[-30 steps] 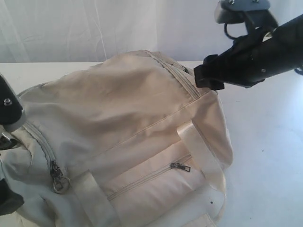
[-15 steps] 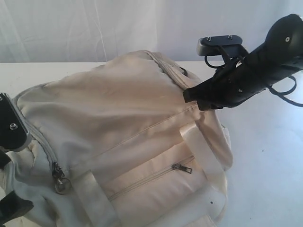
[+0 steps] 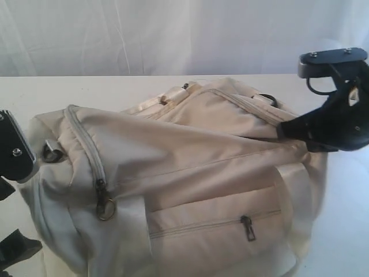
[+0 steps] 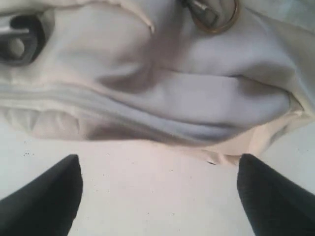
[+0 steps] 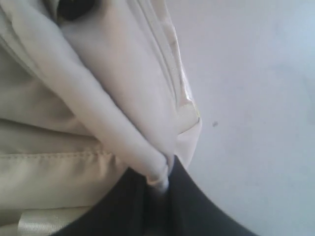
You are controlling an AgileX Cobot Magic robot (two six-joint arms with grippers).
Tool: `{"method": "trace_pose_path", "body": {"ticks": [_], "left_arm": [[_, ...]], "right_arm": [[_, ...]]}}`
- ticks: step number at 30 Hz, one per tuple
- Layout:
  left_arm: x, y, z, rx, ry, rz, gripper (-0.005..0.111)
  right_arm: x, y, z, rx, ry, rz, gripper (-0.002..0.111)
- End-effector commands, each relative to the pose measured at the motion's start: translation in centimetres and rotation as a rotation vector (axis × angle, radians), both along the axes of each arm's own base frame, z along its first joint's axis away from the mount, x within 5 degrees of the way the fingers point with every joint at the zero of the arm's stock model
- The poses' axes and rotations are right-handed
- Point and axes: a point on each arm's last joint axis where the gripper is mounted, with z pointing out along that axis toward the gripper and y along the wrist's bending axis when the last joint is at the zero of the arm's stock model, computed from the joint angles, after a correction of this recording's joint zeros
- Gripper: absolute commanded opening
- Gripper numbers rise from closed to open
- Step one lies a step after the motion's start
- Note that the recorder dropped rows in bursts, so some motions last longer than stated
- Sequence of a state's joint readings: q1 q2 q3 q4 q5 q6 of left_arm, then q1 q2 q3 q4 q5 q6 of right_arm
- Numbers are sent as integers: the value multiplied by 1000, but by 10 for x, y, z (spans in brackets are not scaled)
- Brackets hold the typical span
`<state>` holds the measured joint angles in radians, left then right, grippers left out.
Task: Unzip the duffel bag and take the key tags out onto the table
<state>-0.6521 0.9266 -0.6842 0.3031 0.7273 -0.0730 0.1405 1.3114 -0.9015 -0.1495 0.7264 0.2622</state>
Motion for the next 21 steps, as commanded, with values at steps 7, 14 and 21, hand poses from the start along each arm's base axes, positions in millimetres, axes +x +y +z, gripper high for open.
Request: {"method": "trace_pose_path", "body": {"ticks": [7,14,21], "left_arm": [[-2,2,-2,2,14,10,86],[-2,1,-1,-12,4,7,86],[0,3,0,-21,-8,79,86]], "right_arm": [[-87,-23,9,-58,6,-68,0],[-101,-23,9,-48,-72,-51,0],[-85,-20,21,-35,-206,-9,18]]}}
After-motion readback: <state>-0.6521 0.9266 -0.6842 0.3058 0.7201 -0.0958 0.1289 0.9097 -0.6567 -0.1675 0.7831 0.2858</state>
